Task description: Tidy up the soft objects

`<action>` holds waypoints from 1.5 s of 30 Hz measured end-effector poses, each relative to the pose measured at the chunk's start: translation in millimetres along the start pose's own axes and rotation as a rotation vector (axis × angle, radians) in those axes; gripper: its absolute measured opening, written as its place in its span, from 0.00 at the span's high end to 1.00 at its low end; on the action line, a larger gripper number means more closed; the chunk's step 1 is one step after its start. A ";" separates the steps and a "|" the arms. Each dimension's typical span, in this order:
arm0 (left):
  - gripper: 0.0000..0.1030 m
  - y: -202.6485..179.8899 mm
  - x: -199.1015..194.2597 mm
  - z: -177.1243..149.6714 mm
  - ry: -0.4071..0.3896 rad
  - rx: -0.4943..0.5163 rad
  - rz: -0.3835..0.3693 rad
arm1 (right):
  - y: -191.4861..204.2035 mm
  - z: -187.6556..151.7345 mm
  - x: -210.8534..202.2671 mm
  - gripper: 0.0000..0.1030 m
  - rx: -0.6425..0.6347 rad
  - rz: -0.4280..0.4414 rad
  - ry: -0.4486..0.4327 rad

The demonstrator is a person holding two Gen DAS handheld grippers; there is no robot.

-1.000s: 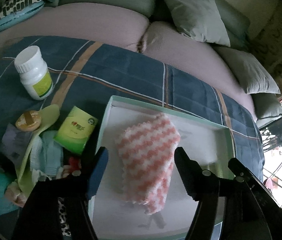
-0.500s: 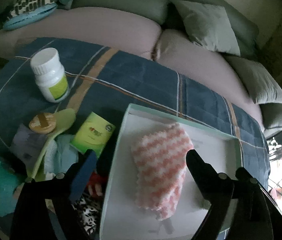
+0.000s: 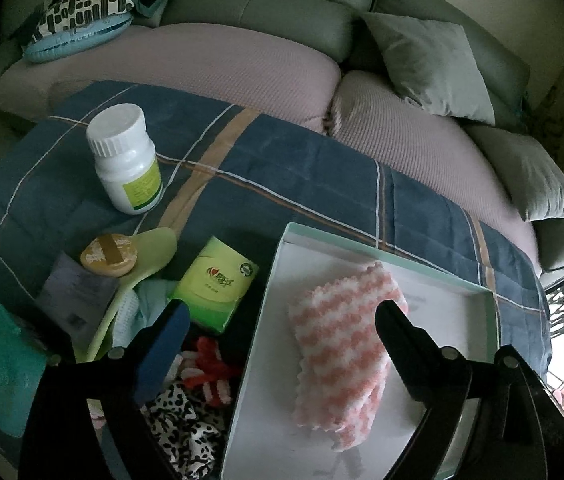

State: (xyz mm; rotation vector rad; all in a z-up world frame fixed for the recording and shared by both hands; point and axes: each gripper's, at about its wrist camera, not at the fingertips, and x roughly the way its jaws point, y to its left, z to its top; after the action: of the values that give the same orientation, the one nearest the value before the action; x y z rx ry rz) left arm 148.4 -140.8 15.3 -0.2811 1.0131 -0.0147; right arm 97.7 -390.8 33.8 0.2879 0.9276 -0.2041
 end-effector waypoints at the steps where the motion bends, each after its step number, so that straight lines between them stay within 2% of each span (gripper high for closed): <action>1: 0.08 0.2 -1.0 0.2 -0.003 0.001 0.000 | 0.8 -0.1 -1.6 0.00 -0.001 0.002 -0.002; 7: 0.08 5.1 -11.5 1.9 -0.023 0.005 0.028 | 11.0 0.9 -15.3 0.00 -0.012 0.030 -0.048; 14: 0.08 18.7 -20.1 3.0 -0.019 0.012 0.097 | 29.4 -3.4 -12.6 0.00 -0.039 0.072 -0.020; 19: 0.09 38.2 -37.2 7.0 -0.036 -0.001 0.112 | 44.9 -8.7 -13.1 0.00 -0.059 0.109 0.006; 25: 0.09 75.1 -56.1 15.0 -0.066 -0.055 0.160 | 82.0 -17.5 -21.4 0.00 -0.142 0.167 0.004; 30: 0.09 105.8 -67.7 17.1 -0.070 -0.095 0.158 | 110.1 -27.5 -21.9 0.00 -0.223 0.180 0.010; 36: 0.09 141.5 -80.6 18.4 -0.089 -0.158 0.162 | 124.6 -30.9 -20.5 0.00 -0.239 0.215 0.017; 39: 0.09 154.6 -81.3 18.5 -0.081 -0.171 0.153 | 133.1 -31.3 -20.5 0.00 -0.261 0.214 0.006; 45: 0.09 172.4 -79.2 17.2 -0.047 -0.191 0.139 | 156.2 -35.5 -15.3 0.00 -0.306 0.273 0.012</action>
State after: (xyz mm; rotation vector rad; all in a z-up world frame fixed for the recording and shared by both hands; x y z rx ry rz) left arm 100.4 40.5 48.7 -0.3825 0.9871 0.2146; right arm 108.0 -231.1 50.5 0.1298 0.9073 0.1900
